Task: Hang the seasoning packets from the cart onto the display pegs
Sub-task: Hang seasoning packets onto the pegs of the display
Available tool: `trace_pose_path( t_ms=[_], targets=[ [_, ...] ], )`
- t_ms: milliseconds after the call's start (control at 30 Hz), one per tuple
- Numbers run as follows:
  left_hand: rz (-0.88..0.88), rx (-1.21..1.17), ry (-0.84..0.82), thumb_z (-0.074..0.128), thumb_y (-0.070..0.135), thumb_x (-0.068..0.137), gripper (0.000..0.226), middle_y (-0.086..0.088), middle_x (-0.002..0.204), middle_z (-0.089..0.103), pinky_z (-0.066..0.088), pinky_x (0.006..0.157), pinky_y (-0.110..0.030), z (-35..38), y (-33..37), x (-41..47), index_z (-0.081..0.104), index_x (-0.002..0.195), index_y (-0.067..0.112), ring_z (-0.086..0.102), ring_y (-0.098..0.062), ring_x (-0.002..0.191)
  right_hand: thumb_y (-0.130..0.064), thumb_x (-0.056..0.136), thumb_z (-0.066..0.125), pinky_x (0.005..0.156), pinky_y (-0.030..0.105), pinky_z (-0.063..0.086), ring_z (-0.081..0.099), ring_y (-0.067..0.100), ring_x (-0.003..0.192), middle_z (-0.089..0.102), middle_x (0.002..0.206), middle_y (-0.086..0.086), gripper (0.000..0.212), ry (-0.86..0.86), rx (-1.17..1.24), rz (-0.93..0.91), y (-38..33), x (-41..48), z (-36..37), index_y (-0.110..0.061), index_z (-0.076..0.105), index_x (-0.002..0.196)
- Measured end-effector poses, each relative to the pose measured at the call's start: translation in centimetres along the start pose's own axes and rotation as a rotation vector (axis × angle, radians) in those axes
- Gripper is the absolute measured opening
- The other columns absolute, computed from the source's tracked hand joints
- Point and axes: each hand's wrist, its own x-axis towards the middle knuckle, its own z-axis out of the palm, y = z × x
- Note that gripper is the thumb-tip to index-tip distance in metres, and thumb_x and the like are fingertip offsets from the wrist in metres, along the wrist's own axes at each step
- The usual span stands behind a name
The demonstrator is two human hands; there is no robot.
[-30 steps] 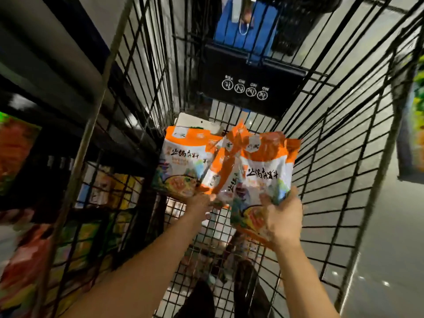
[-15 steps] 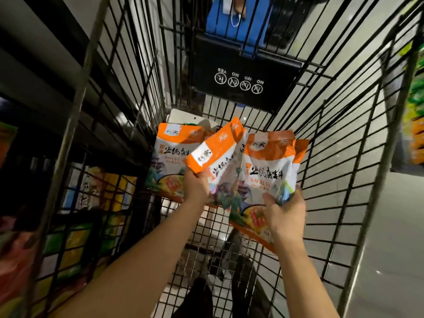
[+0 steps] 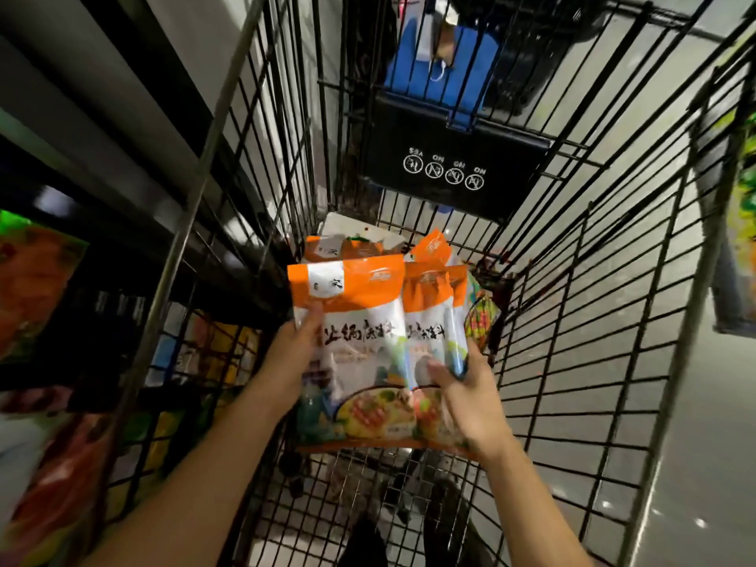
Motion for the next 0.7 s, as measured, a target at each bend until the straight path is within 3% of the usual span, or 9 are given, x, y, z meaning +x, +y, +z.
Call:
trace_pose_path(
  t_ms=[133, 200, 267, 400, 500, 533, 600, 633, 700],
  targets=[
    [-0.077, 0.037, -0.108, 0.053, 0.053, 0.101, 0.04, -0.001, 0.115, 0.076, 0.057, 0.058, -0.027, 1.6, -3.4, 1.5, 0.065, 0.125, 0.023, 0.074, -0.017, 0.09, -0.045, 0.098, 0.065, 0.112, 0.038, 0.046, 0.062, 0.011, 0.124, 0.065, 0.135, -0.012, 0.038, -0.145, 0.183, 0.183, -0.4, -1.3, 1.9, -0.034, 0.056, 0.133],
    [-0.092, 0.024, -0.106, 0.054, 0.049, 0.102, 0.031, 0.002, 0.119, 0.072, 0.058, 0.07, -0.031, 2.6, -4.8, 1.7, 0.061, 0.125, 0.03, 0.071, -0.018, 0.101, -0.055, 0.095, 0.063, 0.116, 0.033, 0.04, 0.055, -0.001, 0.123, 0.054, 0.138, -0.023, 0.043, -0.148, 0.219, 0.222, -0.5, -1.9, 2.3, -0.04, 0.051, 0.133],
    [-0.136, -0.021, -0.055, 0.053, 0.044, 0.104, 0.022, 0.001, 0.113, 0.071, 0.057, 0.076, -0.034, 4.0, -5.4, 1.5, 0.06, 0.12, 0.03, 0.069, -0.019, 0.099, -0.037, 0.093, 0.074, 0.099, 0.024, 0.052, 0.066, -0.004, 0.104, 0.068, 0.126, -0.013, 0.034, -0.163, 0.144, 0.178, -0.6, -2.0, 2.4, -0.038, 0.057, 0.122],
    [-0.223, 0.082, -0.07, 0.059, 0.067, 0.091, 0.063, -0.004, 0.124, 0.065, 0.056, 0.092, -0.044, 6.4, -5.8, 2.8, 0.059, 0.132, 0.019, 0.064, -0.029, 0.11, 0.006, 0.083, 0.079, 0.094, 0.038, 0.06, 0.075, 0.017, 0.104, 0.076, 0.117, 0.003, 0.059, -0.123, 0.176, 0.222, 0.8, -0.7, 1.4, -0.014, 0.056, 0.134],
    [-0.307, 0.167, -0.147, 0.057, 0.074, 0.087, 0.067, -0.008, 0.091, 0.067, 0.054, 0.076, -0.038, 7.9, -4.5, 4.5, 0.066, 0.11, 0.012, 0.066, -0.028, 0.081, 0.018, 0.081, 0.073, 0.081, 0.029, 0.062, 0.077, 0.019, 0.098, 0.077, 0.112, 0.011, 0.047, 0.025, 0.248, 0.235, 1.0, 0.2, -0.3, -0.003, 0.065, 0.123],
    [-0.34, 0.125, -0.172, 0.054, 0.071, 0.091, 0.064, -0.012, 0.098, 0.07, 0.055, 0.08, -0.043, 8.8, -3.9, 5.1, 0.067, 0.112, 0.012, 0.068, -0.03, 0.087, 0.019, 0.081, 0.072, 0.074, 0.024, 0.061, 0.077, 0.015, 0.093, 0.079, 0.105, 0.006, 0.044, 0.073, 0.241, 0.228, 0.9, 0.3, -0.9, -0.004, 0.068, 0.117],
    [-0.341, 0.055, -0.211, 0.045, 0.054, 0.104, 0.06, -0.013, 0.143, 0.056, 0.042, 0.111, -0.047, 10.2, -2.6, 6.5, 0.053, 0.142, 0.009, 0.054, -0.031, 0.132, 0.015, 0.081, 0.073, 0.064, 0.017, 0.058, 0.075, 0.001, 0.078, 0.079, 0.091, -0.009, 0.04, 0.17, 0.21, 0.241, 1.1, 0.6, -1.7, -0.014, 0.069, 0.108],
    [-0.324, 0.013, -0.229, 0.04, 0.041, 0.108, 0.051, -0.008, 0.143, 0.056, 0.041, 0.111, -0.036, 10.7, -2.2, 7.3, 0.049, 0.145, 0.007, 0.049, -0.027, 0.136, 0.008, 0.08, 0.075, 0.064, 0.02, 0.059, 0.074, 0.0, 0.076, 0.078, 0.091, -0.009, 0.039, 0.227, 0.198, 0.263, 1.7, 0.8, -2.0, -0.019, 0.068, 0.107],
    [-0.329, -0.031, -0.275, 0.039, 0.025, 0.11, 0.028, 0.002, 0.093, 0.074, 0.051, 0.076, -0.023, 11.4, -2.2, 7.9, 0.06, 0.116, 0.009, 0.064, -0.015, 0.096, -0.019, 0.07, 0.079, 0.077, 0.038, 0.063, 0.076, 0.013, 0.086, 0.078, 0.1, -0.005, 0.047, 0.292, 0.173, 0.293, 2.5, 0.9, -2.2, -0.025, 0.066, 0.114]
  ],
)
